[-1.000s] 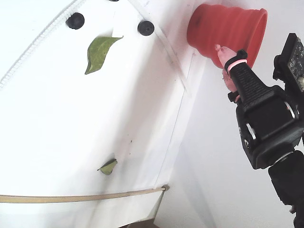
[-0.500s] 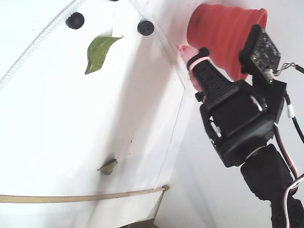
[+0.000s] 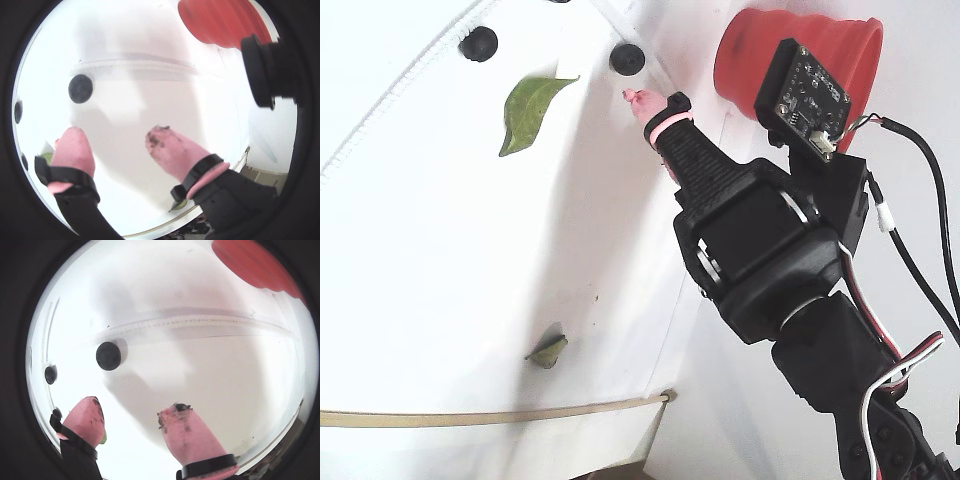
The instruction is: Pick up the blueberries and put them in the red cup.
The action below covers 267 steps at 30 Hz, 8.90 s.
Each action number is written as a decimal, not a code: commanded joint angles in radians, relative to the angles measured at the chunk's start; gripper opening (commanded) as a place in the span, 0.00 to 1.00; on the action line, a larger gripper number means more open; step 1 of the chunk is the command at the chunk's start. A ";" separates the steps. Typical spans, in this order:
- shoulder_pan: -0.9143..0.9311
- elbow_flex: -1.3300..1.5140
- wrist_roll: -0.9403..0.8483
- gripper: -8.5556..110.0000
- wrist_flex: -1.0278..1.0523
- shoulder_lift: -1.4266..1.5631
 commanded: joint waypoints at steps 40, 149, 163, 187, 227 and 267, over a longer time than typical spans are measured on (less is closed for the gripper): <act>-0.031 -0.212 0.086 0.26 -0.186 -0.178; 0.130 -0.149 -0.123 0.17 -0.080 0.221; 0.176 -0.193 -0.118 0.17 -0.043 0.272; 0.288 -0.362 -0.101 0.17 0.028 0.204; 0.290 -0.371 -0.097 0.23 0.008 0.163; 0.025 -0.034 -0.040 0.22 0.029 0.311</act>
